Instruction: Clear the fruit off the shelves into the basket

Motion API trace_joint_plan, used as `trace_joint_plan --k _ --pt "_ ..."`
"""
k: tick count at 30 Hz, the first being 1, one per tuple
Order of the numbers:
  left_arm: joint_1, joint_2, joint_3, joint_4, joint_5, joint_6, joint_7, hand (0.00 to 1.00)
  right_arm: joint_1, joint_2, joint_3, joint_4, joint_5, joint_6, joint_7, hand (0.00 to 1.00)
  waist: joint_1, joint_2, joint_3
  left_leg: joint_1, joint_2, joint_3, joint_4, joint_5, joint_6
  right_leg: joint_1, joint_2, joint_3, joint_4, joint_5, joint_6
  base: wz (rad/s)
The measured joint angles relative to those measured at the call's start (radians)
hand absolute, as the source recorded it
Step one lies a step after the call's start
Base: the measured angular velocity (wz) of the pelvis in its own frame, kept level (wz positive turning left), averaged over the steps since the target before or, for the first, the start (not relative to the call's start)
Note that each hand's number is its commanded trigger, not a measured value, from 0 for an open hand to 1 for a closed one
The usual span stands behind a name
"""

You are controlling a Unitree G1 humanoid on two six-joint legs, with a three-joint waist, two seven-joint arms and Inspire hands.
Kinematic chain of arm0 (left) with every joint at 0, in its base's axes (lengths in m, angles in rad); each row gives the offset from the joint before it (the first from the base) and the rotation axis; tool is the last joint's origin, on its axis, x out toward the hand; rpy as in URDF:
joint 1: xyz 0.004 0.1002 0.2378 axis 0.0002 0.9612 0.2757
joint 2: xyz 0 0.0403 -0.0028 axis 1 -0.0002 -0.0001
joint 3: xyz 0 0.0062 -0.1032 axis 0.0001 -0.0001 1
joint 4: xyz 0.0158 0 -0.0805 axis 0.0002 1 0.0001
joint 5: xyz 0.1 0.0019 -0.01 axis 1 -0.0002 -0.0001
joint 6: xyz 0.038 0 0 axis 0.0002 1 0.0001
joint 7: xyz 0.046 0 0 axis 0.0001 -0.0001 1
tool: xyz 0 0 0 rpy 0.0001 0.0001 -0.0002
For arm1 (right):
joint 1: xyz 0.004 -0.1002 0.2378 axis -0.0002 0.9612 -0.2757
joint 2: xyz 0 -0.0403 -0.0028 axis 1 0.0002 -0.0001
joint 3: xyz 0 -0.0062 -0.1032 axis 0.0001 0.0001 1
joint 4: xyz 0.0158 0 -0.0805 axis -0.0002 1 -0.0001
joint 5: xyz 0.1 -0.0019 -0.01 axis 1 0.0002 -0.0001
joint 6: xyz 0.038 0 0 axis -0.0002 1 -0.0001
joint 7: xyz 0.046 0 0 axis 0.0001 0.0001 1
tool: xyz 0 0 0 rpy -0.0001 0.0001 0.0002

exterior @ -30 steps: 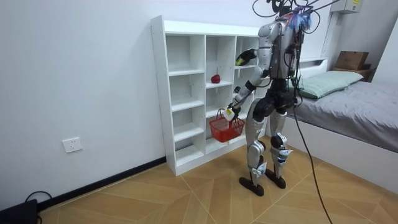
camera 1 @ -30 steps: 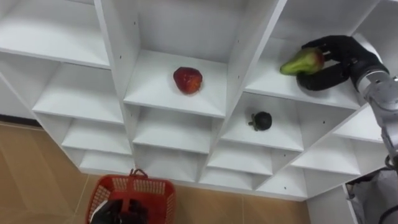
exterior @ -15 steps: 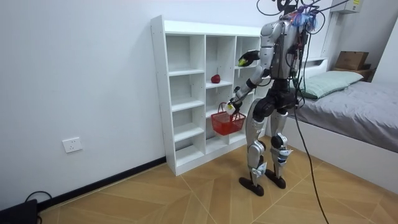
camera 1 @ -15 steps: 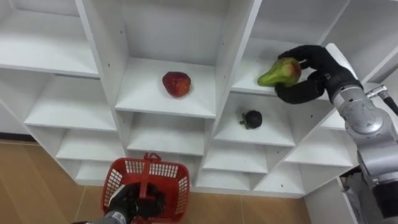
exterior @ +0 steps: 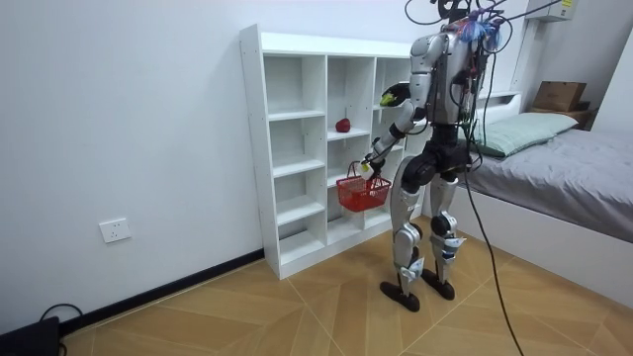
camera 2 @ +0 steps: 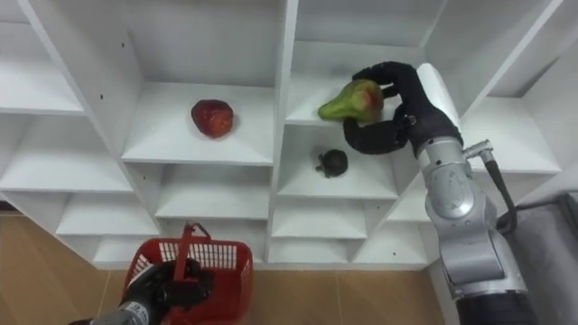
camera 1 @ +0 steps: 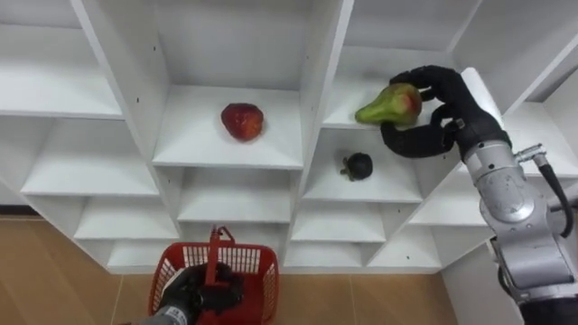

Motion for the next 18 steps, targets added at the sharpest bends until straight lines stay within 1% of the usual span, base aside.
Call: trace_joint_plan --k 2,4,6,11,14,18 --pt "0.0 -0.006 -0.001 -0.016 0.0 -0.002 0.0 1.0 0.013 0.005 0.0 -0.011 0.003 0.0 0.001 1.0 -0.001 0.007 -0.0031 0.003 0.005 0.003 0.0 0.0 0.001 0.0 -0.001 0.005 0.002 0.0 0.0 -0.05" --pt "-0.001 -0.005 -0.003 -0.019 -0.008 -0.005 0.0 1.0 0.034 0.015 0.0 -0.028 0.003 0.001 0.001 1.0 -0.001 0.008 -0.0024 0.005 0.004 0.004 0.0 0.0 0.001 -0.001 0.0 0.006 0.007 0.0 0.0 -0.04" --pt "0.001 -0.004 -0.006 -0.015 -0.028 -0.006 0.001 1.0 0.06 0.029 0.002 -0.048 0.009 -0.01 0.0 1.0 -0.001 0.01 -0.0002 0.006 0.004 0.007 0.0 0.0 0.001 -0.004 0.0 0.007 0.013 0.0 0.0 -0.05" --pt "0.004 0.0 -0.027 -0.015 -0.032 -0.005 0.002 1.0 0.103 0.03 0.014 -0.091 0.013 -0.011 -0.021 1.0 -0.001 0.008 -0.0009 -0.003 -0.001 0.011 0.001 0.001 0.002 -0.018 -0.001 0.01 -0.002 0.0 0.0 -0.01" --pt "0.003 0.003 -0.04 -0.016 -0.04 -0.006 0.011 1.0 0.127 0.034 0.024 -0.107 0.013 -0.028 -0.045 1.0 -0.002 0.008 -0.0015 -0.003 -0.001 0.017 -0.001 0.0 0.002 -0.015 0.0 0.011 -0.002 0.0 0.0 0.0" --pt "0.003 0.003 -0.041 -0.016 -0.041 -0.006 0.031 1.0 0.132 0.038 0.036 -0.116 0.016 -0.043 -0.047 1.0 -0.005 0.01 -0.0014 -0.003 0.0 0.018 -0.008 0.0 0.001 -0.015 0.001 0.017 -0.001 0.001 0.0 -0.04"
